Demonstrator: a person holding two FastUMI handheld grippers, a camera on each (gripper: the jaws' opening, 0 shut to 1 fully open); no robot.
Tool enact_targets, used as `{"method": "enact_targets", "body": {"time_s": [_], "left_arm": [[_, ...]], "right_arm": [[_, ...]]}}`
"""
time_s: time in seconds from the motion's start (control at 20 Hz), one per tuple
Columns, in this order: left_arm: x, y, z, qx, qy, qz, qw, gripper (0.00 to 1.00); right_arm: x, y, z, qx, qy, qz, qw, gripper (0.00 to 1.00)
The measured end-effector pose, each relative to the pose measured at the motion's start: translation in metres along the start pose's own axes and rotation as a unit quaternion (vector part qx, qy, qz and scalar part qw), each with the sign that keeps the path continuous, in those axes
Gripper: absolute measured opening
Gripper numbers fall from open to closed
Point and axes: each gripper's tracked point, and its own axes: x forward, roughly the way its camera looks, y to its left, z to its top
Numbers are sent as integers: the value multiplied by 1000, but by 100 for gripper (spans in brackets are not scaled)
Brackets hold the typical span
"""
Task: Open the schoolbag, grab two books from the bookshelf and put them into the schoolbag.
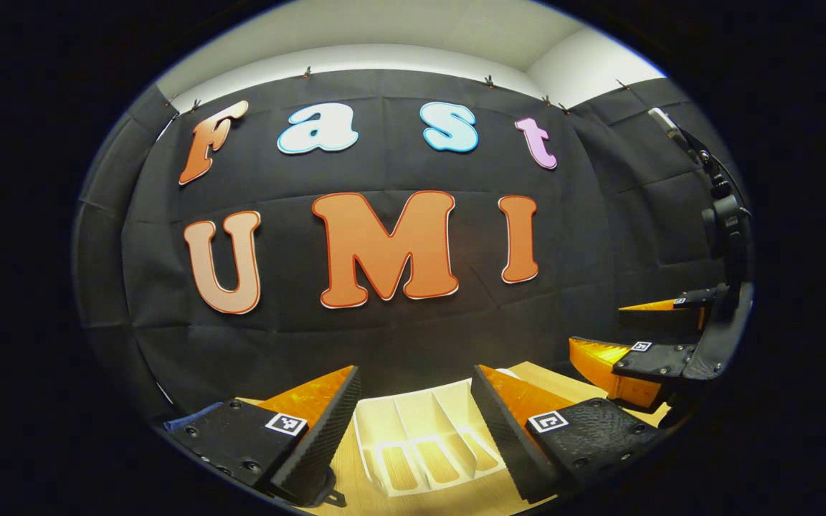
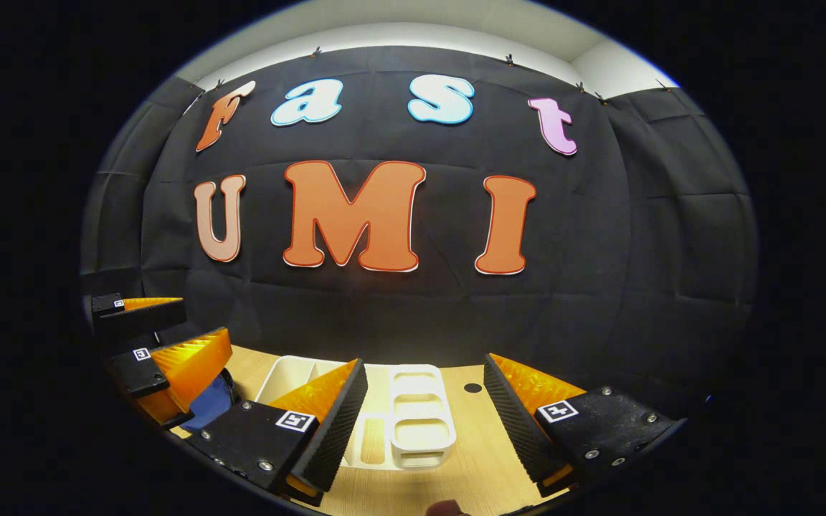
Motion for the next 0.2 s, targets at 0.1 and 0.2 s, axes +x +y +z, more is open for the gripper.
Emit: {"method": "enact_targets", "body": {"time_s": [0.1, 0.2], "left_arm": [[4, 3, -4, 0, 6, 1, 1000, 100], [3, 8, -5, 2, 8, 3, 1000, 96]], "right_arm": [[2, 2, -3, -2, 6, -1, 1000, 97], [4, 4, -5, -1, 9, 1, 1000, 97]]}}
